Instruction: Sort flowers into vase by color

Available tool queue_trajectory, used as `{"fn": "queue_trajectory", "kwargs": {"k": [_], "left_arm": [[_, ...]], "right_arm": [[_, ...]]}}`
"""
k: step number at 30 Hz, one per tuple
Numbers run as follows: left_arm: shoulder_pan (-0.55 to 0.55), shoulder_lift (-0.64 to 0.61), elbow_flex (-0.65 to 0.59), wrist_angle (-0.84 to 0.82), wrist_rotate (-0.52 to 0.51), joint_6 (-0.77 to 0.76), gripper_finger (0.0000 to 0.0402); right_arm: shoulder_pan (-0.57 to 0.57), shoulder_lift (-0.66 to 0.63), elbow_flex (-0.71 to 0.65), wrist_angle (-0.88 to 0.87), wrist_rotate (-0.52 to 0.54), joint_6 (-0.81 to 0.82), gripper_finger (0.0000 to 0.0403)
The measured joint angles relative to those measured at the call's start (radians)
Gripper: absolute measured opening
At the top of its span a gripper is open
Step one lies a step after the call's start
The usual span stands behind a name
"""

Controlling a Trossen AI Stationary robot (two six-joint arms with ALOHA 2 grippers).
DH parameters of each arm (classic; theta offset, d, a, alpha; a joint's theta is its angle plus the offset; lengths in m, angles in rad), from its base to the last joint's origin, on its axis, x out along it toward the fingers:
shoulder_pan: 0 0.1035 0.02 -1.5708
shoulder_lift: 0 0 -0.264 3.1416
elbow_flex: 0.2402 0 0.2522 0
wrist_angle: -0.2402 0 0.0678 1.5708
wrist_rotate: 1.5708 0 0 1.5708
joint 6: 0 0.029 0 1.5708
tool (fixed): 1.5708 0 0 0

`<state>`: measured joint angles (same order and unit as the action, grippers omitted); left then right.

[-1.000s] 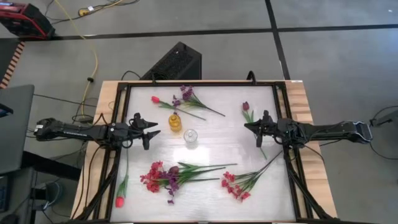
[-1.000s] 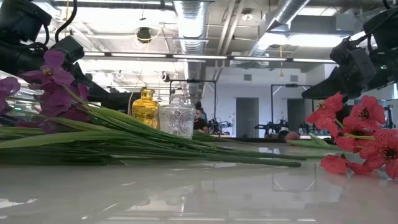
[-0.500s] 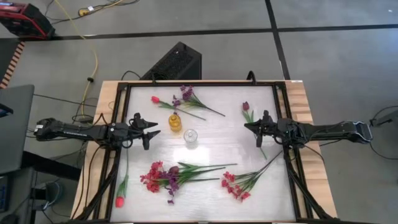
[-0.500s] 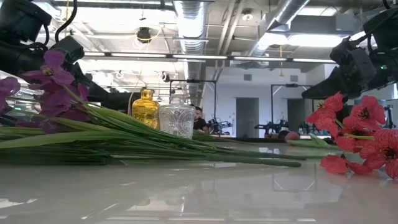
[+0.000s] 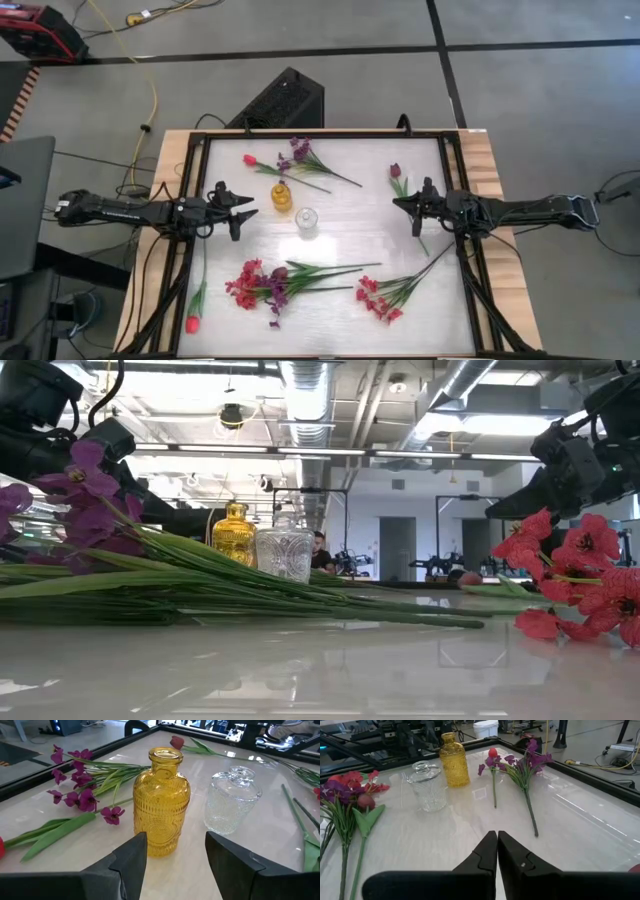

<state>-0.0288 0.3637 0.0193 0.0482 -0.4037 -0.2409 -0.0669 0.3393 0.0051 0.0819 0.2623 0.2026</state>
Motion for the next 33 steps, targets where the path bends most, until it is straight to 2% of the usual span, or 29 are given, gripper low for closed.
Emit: {"fn": "queue_trajectory", "kwargs": {"k": [4,9,18,21,25,27,30,33], "left_arm": [[0.000,0.000,-0.001,0.025,0.003,0.005,0.0190],[0.000,0.000,-0.001,0.028,0.039,-0.172,0.0190],[0.000,0.000,-0.001,0.099,-0.119,-0.330,0.0190],[0.000,0.001,-0.001,0.121,-0.144,-0.330,0.0190],[0.000,0.012,-0.001,0.198,-0.117,-0.286,0.0190],[0.000,0.023,-0.001,0.266,-0.084,-0.235,0.0190],[0.000,0.050,0.004,0.341,-0.046,-0.156,0.0190],[0.000,0.099,0.035,0.333,-0.043,-0.095,0.0190]], "right_arm": [[0.000,0.000,0.000,0.000,0.000,0.000,0.0043],[0.000,0.000,0.000,0.000,0.000,0.000,0.0043],[0.000,0.000,0.001,0.016,0.000,0.000,0.0043],[-0.001,0.000,0.006,0.036,0.000,0.001,0.0043],[-0.001,0.000,0.010,0.137,-0.026,0.007,0.0043],[-0.001,0.000,0.011,0.193,-0.070,-0.014,0.0043],[-0.001,0.018,0.014,0.260,-0.193,-0.076,0.0043],[0.000,0.071,0.048,0.252,-0.212,-0.073,0.0043]]}}
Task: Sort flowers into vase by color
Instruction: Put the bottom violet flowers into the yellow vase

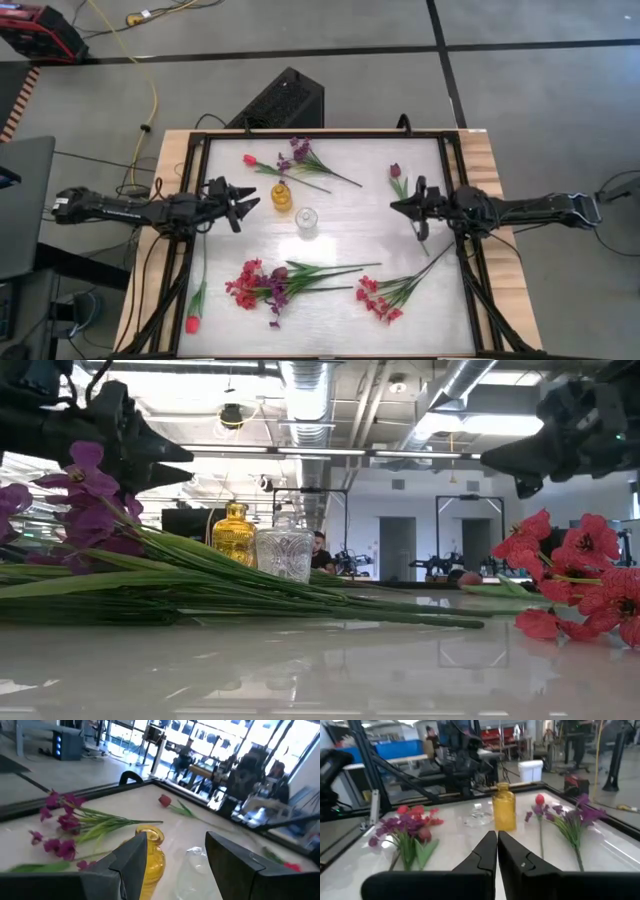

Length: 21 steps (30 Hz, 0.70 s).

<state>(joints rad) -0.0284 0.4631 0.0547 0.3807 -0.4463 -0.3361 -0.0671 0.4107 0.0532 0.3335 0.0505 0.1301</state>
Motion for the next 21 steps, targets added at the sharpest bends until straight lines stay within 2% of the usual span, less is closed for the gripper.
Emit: {"fn": "queue_trajectory", "kwargs": {"k": [5,11,15,21], "left_arm": [[0.000,0.131,0.086,-0.014,-0.003,0.100,0.0190],[0.000,0.228,0.238,-0.166,-0.011,0.215,0.0190],[0.000,0.246,0.296,-0.237,-0.002,0.244,0.0190],[0.000,0.257,0.296,-0.230,0.005,0.268,0.0190]], "right_arm": [[0.014,0.167,0.126,-0.041,0.000,-0.027,0.0043],[0.071,0.413,0.326,-0.122,0.000,-0.079,0.0050],[0.109,0.580,0.485,-0.261,0.010,-0.086,0.0076],[0.193,0.841,0.692,-0.378,0.055,-0.241,0.0140]]}}
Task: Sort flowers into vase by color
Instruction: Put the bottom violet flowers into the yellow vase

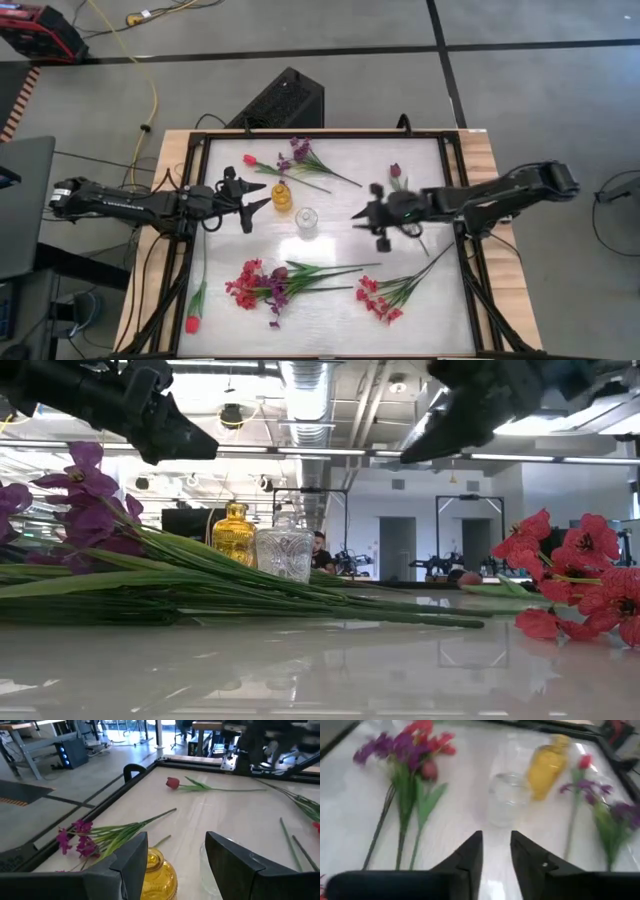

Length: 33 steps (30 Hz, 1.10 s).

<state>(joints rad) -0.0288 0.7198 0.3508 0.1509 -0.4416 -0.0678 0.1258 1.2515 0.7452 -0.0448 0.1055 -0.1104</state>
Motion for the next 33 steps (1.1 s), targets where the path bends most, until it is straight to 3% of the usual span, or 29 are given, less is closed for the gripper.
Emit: {"fn": "queue_trajectory", "kwargs": {"k": [4,10,16,24,33], "left_arm": [[0.000,0.003,-0.012,0.016,0.021,0.002,0.0190],[-0.001,0.014,-0.093,0.196,0.107,0.055,0.0190],[-0.001,0.014,-0.106,0.243,0.157,0.067,0.0190],[-0.001,0.015,-0.106,0.262,0.257,0.059,0.0190],[-0.001,0.015,-0.106,0.260,0.304,0.038,0.0190]], "right_arm": [[0.048,0.141,0.136,-0.057,-0.001,-0.003,0.0177],[0.096,0.320,0.304,-0.172,-0.014,-0.002,0.0196],[0.106,0.444,0.411,-0.212,-0.153,0.054,0.0190],[0.130,0.551,0.439,-0.240,-0.187,0.084,0.0188],[0.172,0.603,0.439,-0.232,-0.153,0.146,0.0187]]}}
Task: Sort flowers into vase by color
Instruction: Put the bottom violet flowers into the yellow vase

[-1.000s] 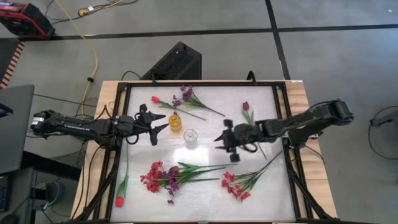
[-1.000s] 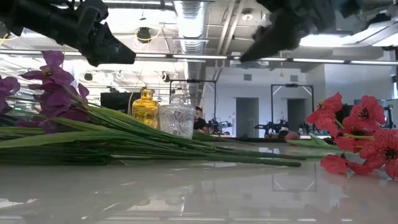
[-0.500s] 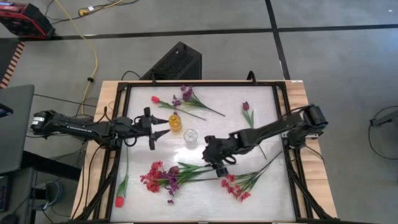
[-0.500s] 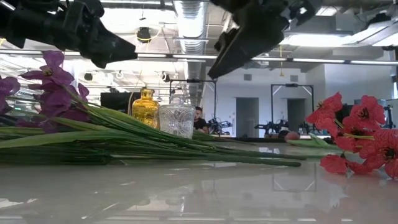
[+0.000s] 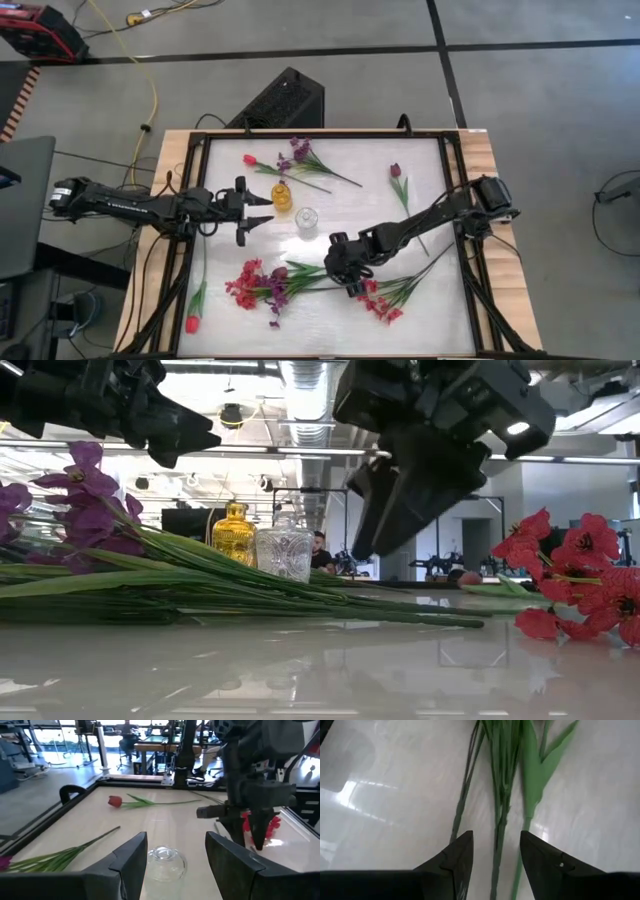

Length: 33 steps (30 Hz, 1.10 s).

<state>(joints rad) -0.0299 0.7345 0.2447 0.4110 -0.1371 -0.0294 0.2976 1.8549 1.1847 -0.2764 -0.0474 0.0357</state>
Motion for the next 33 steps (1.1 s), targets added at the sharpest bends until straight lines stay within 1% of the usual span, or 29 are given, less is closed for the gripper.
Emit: {"fn": "queue_trajectory", "kwargs": {"k": [4,10,12,18,20,22,24,26,28,33], "left_arm": [[0.000,0.000,0.000,0.005,0.001,0.017,0.0190],[0.000,0.000,0.000,0.018,0.001,0.031,0.0190],[0.000,-0.001,0.000,0.022,0.001,0.039,0.0190],[0.000,-0.005,0.001,0.048,-0.001,0.054,0.0190],[0.000,-0.006,0.002,0.052,-0.001,0.068,0.0190],[0.000,-0.003,0.001,0.063,-0.001,0.074,0.0190],[0.000,-0.006,0.002,0.054,-0.005,0.075,0.0190],[0.000,-0.004,0.001,0.066,-0.006,0.078,0.0190],[0.001,-0.008,0.002,0.062,-0.005,0.085,0.0190],[0.001,-0.008,0.001,0.067,-0.005,0.088,0.0190]], "right_arm": [[0.013,-0.001,0.000,0.003,0.043,0.015,0.0187],[0.024,0.023,-0.001,0.030,0.049,0.022,0.0187],[0.022,0.047,0.000,0.066,0.049,0.038,0.0187],[0.022,0.096,0.001,0.064,0.050,0.047,0.0187],[0.023,0.110,0.006,0.095,0.051,0.052,0.0187],[0.028,0.119,0.005,0.077,0.052,0.055,0.0186],[0.029,0.129,0.005,0.083,0.062,0.073,0.0181],[0.029,0.132,0.006,0.078,0.073,0.089,0.0166],[0.027,0.137,0.007,0.081,0.078,0.101,0.0143],[0.014,0.122,0.005,0.084,0.099,0.148,0.0053]]}}
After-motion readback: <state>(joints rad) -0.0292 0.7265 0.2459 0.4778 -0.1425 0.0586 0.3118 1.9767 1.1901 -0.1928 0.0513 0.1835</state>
